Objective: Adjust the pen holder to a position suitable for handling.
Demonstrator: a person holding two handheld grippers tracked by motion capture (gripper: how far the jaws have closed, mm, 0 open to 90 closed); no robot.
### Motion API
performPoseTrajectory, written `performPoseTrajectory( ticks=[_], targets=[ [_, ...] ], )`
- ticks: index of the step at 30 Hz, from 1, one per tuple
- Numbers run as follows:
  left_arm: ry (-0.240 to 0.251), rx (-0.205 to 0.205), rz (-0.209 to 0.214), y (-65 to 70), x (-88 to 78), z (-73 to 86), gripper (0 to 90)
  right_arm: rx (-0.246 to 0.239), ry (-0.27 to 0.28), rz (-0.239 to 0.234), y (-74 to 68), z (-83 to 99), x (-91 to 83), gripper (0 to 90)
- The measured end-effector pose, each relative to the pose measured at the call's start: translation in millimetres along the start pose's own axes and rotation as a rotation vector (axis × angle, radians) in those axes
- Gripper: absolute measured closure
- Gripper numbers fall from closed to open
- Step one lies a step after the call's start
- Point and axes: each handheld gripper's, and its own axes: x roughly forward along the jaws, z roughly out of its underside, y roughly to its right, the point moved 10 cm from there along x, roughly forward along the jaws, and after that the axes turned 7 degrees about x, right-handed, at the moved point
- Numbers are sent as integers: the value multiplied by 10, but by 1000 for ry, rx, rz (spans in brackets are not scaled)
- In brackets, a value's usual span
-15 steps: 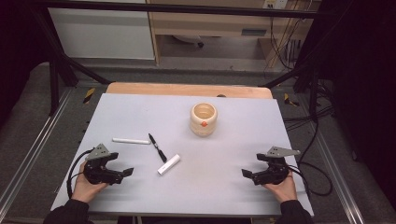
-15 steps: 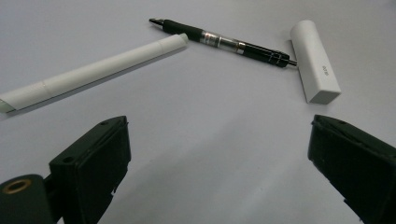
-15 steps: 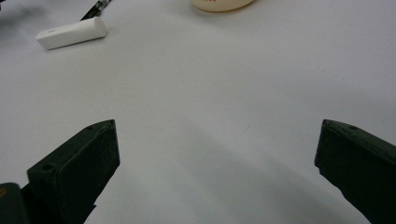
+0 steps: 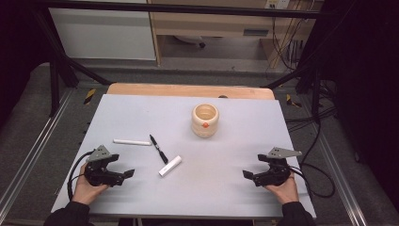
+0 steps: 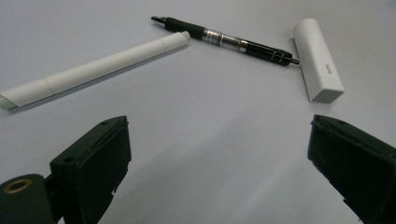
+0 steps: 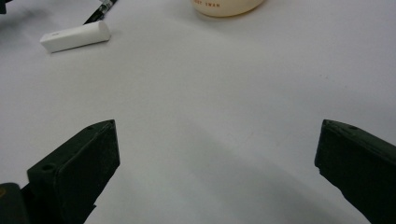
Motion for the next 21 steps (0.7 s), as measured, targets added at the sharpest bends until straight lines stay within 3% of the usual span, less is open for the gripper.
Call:
performPoseTrajectory(
  ticks=[21],
  targets=[
    [-3,-8,-4,-9,6,11,60,-32,-38,-11,-189,-88,201,6]
  ],
)
